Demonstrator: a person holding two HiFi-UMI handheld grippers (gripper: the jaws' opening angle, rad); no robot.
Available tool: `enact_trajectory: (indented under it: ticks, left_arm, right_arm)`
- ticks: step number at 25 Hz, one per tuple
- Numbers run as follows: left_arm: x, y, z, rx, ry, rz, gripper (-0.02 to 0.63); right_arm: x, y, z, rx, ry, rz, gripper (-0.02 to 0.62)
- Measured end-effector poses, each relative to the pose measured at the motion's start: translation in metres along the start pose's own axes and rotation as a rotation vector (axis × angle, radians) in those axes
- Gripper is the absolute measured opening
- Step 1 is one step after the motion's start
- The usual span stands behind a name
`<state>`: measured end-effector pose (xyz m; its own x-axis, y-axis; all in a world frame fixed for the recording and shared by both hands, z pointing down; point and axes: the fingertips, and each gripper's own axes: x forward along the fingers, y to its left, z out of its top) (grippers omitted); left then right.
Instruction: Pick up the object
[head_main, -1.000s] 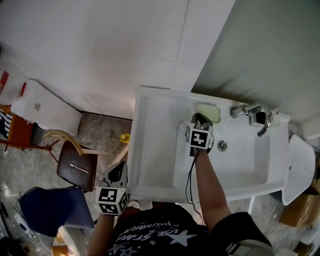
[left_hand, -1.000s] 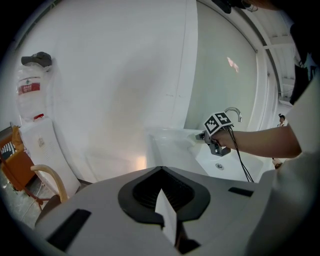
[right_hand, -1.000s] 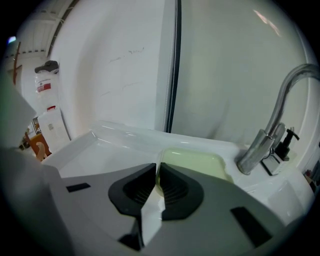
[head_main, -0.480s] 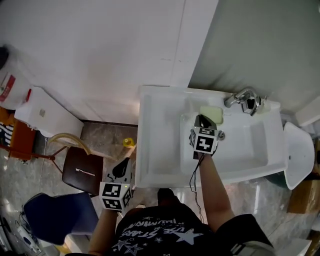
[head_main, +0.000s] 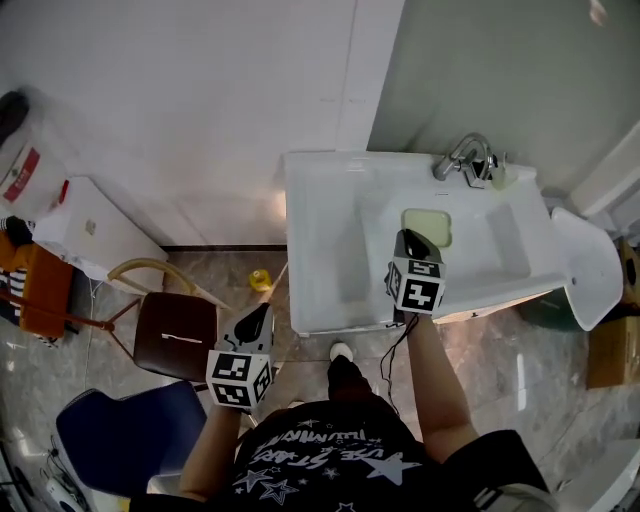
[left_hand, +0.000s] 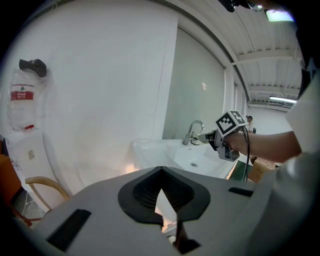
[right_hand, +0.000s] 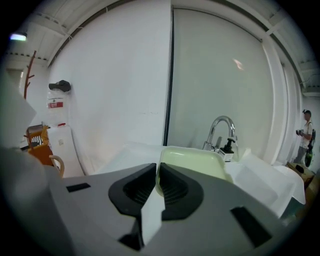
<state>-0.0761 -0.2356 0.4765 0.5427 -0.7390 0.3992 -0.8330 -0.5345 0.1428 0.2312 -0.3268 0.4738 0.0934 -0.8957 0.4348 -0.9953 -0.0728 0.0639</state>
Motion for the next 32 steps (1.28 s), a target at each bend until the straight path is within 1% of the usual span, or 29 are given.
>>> enact_trajectory:
  ticks: [6, 10, 13, 15, 20, 25, 28, 32]
  left_arm:
    - [-0.05, -0.006, -0.025, 0.044, -0.02, -0.075, 0.015]
    - [-0.08, -0.014, -0.042, 0.065, -0.008, -0.128, 0.015]
    - [-0.096, -0.021, -0.053, 0.096, 0.012, -0.166, 0.015]
    - [-0.105, -0.025, -0.057, 0.101, 0.016, -0.183, 0.015]
    - [-0.117, -0.037, -0.067, 0.092, 0.018, -0.196, 0.015]
    - [-0.124, -0.054, -0.079, 0.093, 0.022, -0.199, 0.015]
    - [-0.136, -0.072, -0.085, 0.098, 0.025, -0.199, 0.015]
    - [-0.158, -0.106, -0.094, 0.111, 0.025, -0.206, 0.015]
  right_arm:
    - [-0.083, 0.032, -0.034, 0.021, -0.027, -0.029, 0.035]
    - [-0.133, 0.05, -0.059, 0.042, -0.022, -0.044, 0.035]
    - [-0.165, 0.059, -0.077, 0.071, -0.017, -0.063, 0.035]
    - [-0.184, 0.065, -0.088, 0.083, -0.007, -0.065, 0.035]
    - [-0.216, 0.07, -0.113, 0.061, 0.025, -0.064, 0.035]
    - [-0.239, 0.068, -0.137, 0.063, 0.045, -0.057, 0.035]
    - [-0.261, 0.067, -0.153, 0.067, 0.055, -0.042, 0.034]
    - [-0.298, 0.06, -0.173, 0.074, 0.061, -0.022, 0.035]
